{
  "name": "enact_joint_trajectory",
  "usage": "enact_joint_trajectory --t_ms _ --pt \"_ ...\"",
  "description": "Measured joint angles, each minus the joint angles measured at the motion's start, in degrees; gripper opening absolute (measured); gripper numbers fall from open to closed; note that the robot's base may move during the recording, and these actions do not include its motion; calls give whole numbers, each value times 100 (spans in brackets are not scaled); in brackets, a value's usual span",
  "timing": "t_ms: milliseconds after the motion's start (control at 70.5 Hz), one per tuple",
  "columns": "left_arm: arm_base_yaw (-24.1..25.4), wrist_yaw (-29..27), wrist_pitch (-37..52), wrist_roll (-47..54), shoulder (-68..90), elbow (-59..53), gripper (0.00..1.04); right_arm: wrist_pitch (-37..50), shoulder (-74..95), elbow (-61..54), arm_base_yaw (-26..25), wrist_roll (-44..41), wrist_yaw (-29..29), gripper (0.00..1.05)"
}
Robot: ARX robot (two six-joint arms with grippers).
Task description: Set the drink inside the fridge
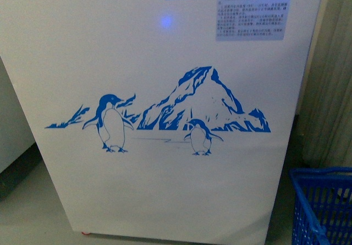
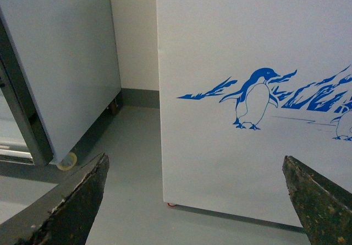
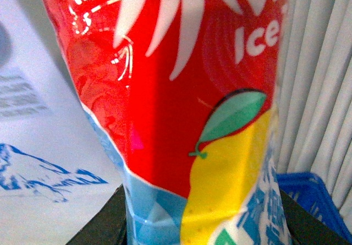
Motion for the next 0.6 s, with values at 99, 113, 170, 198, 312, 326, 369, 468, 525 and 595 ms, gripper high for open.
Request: enact_joint_trajectory --t_ms 99,113,170,198,312,326,369,468,525,595 --pt "0 2 0 0 0 0 97 -339 -929 -96 197 133 146 42" --pt "0 0 0 0 0 0 97 -402 -1091 -129 221 168 149 42" --pt "0 0 0 0 0 0 97 -632 -1539 -243 293 280 227 42" --pt "0 0 0 0 0 0 97 -699 -1679 -295 323 299 273 42" --pt "0 0 0 0 0 0 97 -1034 -2310 -549 603 417 645 42" --pt "0 0 0 0 0 0 97 -1032 -2356 -579 660 417 708 42" --pt "0 2 0 0 0 0 97 -1032 -2465 -671 885 420 918 42" --pt "0 2 0 0 0 0 97 -1014 -2612 -699 1075 415 931 42" --pt "0 0 0 -2 0 0 97 -1014 -2621 -699 1102 415 896 42" --pt "0 0 0 0 0 0 97 -1014 -2618 -706 1115 415 898 42"
